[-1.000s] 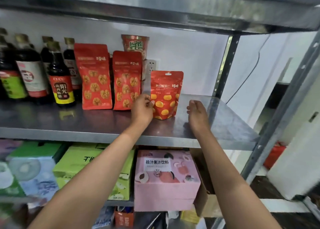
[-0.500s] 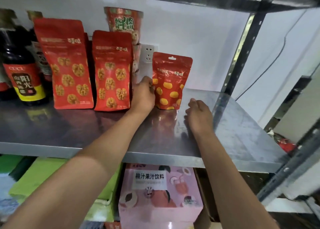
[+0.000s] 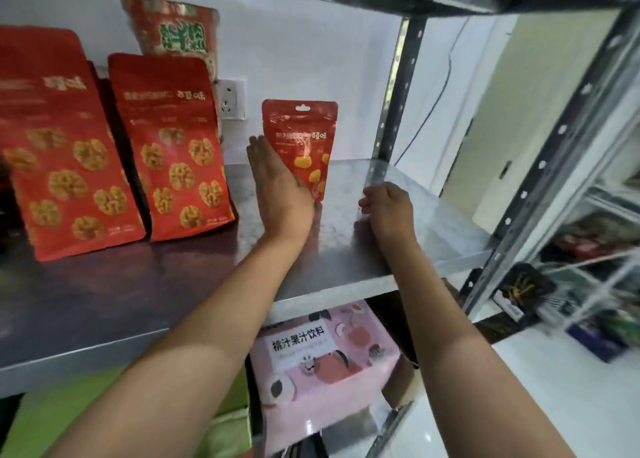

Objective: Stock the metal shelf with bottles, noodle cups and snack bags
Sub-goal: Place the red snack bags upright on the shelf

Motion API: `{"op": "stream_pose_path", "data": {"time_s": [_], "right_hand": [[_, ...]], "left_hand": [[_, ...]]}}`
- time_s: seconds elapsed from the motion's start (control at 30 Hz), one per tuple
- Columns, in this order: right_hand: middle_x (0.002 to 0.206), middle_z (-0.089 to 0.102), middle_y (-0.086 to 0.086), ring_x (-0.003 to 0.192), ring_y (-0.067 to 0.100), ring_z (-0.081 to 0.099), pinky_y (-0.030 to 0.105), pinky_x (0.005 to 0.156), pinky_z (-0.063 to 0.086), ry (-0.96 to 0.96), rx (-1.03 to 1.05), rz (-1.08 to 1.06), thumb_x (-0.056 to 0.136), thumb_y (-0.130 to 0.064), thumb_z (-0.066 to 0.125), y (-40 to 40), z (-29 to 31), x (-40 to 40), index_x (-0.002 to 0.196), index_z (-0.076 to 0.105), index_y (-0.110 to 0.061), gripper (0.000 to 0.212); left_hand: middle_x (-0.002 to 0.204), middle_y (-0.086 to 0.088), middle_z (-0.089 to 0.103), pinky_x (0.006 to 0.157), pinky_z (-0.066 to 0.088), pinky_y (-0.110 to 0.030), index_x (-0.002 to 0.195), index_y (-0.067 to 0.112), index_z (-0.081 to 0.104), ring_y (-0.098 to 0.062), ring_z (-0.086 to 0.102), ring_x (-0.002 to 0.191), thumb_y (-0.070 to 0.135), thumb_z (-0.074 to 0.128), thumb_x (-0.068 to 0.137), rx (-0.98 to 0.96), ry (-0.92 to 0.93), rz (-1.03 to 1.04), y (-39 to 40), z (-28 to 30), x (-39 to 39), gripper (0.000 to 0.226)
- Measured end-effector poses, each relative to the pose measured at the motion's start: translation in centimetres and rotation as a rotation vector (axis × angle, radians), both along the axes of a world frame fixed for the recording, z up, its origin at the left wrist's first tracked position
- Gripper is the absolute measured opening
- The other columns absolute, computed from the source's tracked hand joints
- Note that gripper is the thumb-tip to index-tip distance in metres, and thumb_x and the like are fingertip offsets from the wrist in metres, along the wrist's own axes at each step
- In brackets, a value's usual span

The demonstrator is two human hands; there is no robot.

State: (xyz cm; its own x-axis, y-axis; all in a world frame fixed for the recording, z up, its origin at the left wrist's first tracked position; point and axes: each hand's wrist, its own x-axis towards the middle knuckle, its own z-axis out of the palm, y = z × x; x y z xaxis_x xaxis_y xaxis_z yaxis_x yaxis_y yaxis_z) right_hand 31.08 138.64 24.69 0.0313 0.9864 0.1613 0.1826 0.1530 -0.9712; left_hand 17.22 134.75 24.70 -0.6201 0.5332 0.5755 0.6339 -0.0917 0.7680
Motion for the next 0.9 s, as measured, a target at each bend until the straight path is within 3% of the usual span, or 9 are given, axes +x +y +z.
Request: {"op": "stream_pose_path", "data": {"time_s": [0.07, 0.13, 0.23, 0.33, 0.43, 0.53, 0.63, 0.73, 0.9], "right_hand": [[0.085, 0.066, 0.009, 0.076, 0.027, 0.062, 0.033, 0.066, 0.059, -0.092, 0.07, -0.135, 0.097, -0.022, 0.041, -1.4, 0.0, 0.7, 0.091, 0.062, -0.003, 0.029], [0.087, 0.068, 0.008, 0.082, 0.027, 0.063, 0.043, 0.076, 0.056, -0.128, 0.091, -0.219, 0.095, -0.022, 0.044, -3.1, -0.3, 1.5, 0.091, 0.064, -0.004, 0.028], [0.101, 0.066, -0.004, 0.088, 0.011, 0.06, 0.019, 0.077, 0.047, -0.137, 0.1, -0.227, 0.099, -0.018, 0.045, -6.3, -1.1, 2.8, 0.108, 0.065, -0.011, 0.023], [0.136, 0.056, 0.002, 0.124, 0.019, 0.052, 0.026, 0.101, 0.039, -0.205, 0.089, -0.241, 0.103, -0.022, 0.041, -10.5, -3.2, 4.8, 0.137, 0.053, -0.015, 0.037], [0.147, 0.047, 0.007, 0.138, 0.024, 0.039, 0.028, 0.106, 0.03, -0.405, 0.039, -0.361, 0.106, -0.027, 0.037, -16.0, -7.2, 8.6, 0.143, 0.045, -0.012, 0.041], [0.16, 0.028, 0.009, 0.149, 0.022, 0.019, 0.034, 0.121, 0.016, -0.674, -0.034, -0.542, 0.105, -0.027, 0.037, -22.2, -10.7, 13.2, 0.153, 0.031, -0.012, 0.05], [0.164, 0.016, 0.007, 0.152, 0.02, 0.009, 0.038, 0.123, 0.006, -0.847, -0.166, -0.709, 0.106, -0.029, 0.033, -28.7, -13.2, 16.7, 0.156, 0.02, -0.011, 0.055], [0.165, 0.006, 0.005, 0.152, 0.018, 0.0, 0.036, 0.122, -0.002, -0.953, -0.279, -0.772, 0.107, -0.034, 0.026, -35.8, -14.9, 18.2, 0.157, 0.011, -0.01, 0.057], [0.165, 0.001, 0.004, 0.152, 0.016, -0.006, 0.034, 0.121, -0.008, -0.932, -0.471, -0.945, 0.107, -0.034, 0.025, -49.0, -18.0, 19.4, 0.157, 0.007, -0.01, 0.058]], "left_hand": [[0.163, -0.016, 0.008, 0.123, 0.01, -0.039, 0.154, 0.003, 0.008, -0.026, 0.005, 0.151, -0.001, 0.046, 0.094, 0.009, 0.088, -0.029, -0.9, -0.1, 0.8, 0.071], [0.163, -0.013, 0.009, 0.123, 0.008, -0.04, 0.155, 0.005, 0.01, -0.025, 0.004, 0.151, -0.001, 0.049, 0.094, 0.003, 0.233, -0.055, -1.8, -0.4, 1.7, 0.072], [0.164, -0.011, 0.005, 0.12, -0.006, -0.044, 0.155, 0.007, 0.011, -0.027, -0.006, 0.15, 0.008, 0.049, 0.096, -0.144, 0.529, -0.151, -2.8, -1.0, 3.5, 0.07], [0.164, -0.009, 0.006, 0.119, -0.008, -0.047, 0.155, 0.009, 0.012, -0.027, -0.007, 0.15, 0.012, 0.045, 0.097, -0.164, 0.749, -0.214, -3.7, -0.9, 5.0, 0.067], [0.163, -0.011, 0.01, 0.121, -0.002, -0.049, 0.155, 0.008, 0.014, -0.029, -0.002, 0.151, 0.017, 0.047, 0.097, -0.053, 0.88, -0.333, -6.3, -1.7, 7.7, 0.067], [0.163, -0.013, 0.007, 0.121, -0.001, -0.051, 0.154, 0.004, 0.009, -0.031, -0.003, 0.151, 0.02, 0.035, 0.097, -0.042, 0.987, -0.544, -10.6, -5.9, 12.1, 0.065], [0.162, -0.015, 0.012, 0.12, 0.007, -0.052, 0.154, 0.002, 0.01, -0.032, 0.003, 0.15, 0.021, 0.037, 0.096, 0.005, 1.042, -0.733, -15.3, -10.6, 17.1, 0.066], [0.162, -0.013, 0.012, 0.121, 0.005, -0.051, 0.154, 0.004, 0.012, -0.03, 0.002, 0.151, 0.018, 0.035, 0.097, 0.034, 1.003, -0.956, -21.1, -13.1, 21.7, 0.063], [0.163, -0.012, -0.006, 0.122, 0.0, -0.047, 0.155, 0.008, -0.004, -0.03, -0.011, 0.15, 0.017, 0.035, 0.102, 0.034, 1.142, -1.307, -31.7, -15.5, 28.4, 0.067]]}}
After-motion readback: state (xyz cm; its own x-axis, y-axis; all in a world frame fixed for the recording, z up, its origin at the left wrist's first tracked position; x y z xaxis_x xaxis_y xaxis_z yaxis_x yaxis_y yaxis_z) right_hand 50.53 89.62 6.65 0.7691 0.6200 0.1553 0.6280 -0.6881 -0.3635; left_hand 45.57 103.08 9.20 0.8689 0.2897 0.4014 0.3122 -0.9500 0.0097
